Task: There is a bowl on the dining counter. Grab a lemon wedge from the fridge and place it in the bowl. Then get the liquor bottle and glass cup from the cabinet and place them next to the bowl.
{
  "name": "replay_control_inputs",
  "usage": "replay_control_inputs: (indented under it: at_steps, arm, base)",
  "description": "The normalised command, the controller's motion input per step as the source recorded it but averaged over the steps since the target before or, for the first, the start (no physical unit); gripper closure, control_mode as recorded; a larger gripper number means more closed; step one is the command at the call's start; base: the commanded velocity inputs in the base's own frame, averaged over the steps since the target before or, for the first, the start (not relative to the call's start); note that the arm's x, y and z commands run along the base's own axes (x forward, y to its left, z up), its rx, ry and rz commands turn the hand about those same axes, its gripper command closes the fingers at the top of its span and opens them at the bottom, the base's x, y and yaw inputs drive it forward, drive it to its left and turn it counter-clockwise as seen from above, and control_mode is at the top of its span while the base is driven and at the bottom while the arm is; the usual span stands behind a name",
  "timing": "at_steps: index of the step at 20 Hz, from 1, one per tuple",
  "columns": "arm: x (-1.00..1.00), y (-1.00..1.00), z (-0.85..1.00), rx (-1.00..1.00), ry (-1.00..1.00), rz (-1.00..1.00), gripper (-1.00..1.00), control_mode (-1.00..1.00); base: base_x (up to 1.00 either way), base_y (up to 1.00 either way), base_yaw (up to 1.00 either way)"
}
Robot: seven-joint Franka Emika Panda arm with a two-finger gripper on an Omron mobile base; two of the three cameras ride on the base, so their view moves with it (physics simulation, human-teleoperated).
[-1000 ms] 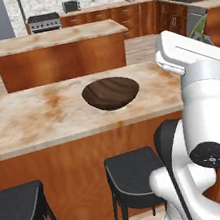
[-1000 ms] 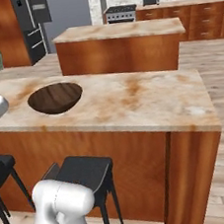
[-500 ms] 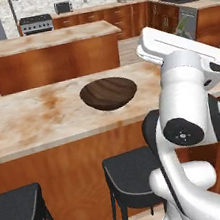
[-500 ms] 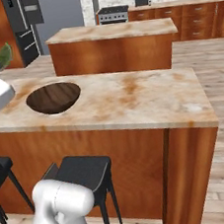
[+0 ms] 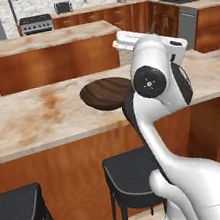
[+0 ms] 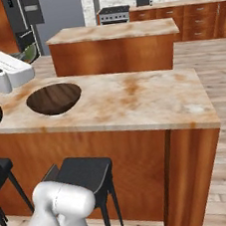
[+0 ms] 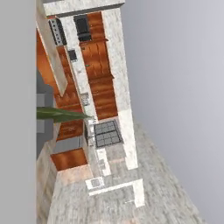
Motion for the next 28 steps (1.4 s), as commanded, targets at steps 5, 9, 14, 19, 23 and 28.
replay_control_inputs:
  at_steps: [5, 9, 14, 19, 23, 28]
  arm:
    - [0.86, 0.5, -0.39, 0.0, 0.58, 0.06, 1.0, -1.0]
    - [0.73, 0.53, -0.35, 0.0, 0.58, 0.07, 1.0, -1.0]
    - [0.58, 0.19, -0.45, 0.0, 0.47, 0.12, 1.0, -1.0]
    - [0.44, 0.0, -0.41, 0.02, 0.23, 0.02, 1.0, -1.0]
    - [0.31, 0.0, -0.45, 0.0, 0.2, 0.0, 1.0, -1.0]
    - [0.33, 0.0, -0.43, 0.0, 0.21, 0.0, 1.0, -1.0]
  base:
    - [0.0, 0.0, 0.0]
    - [0.0, 0.0, 0.0]
    - [0.0, 0.0, 0.0]
    - [0.0, 0.0, 0.0]
    - [0.0, 0.0, 0.0]
    - [0.0, 0.0, 0.0]
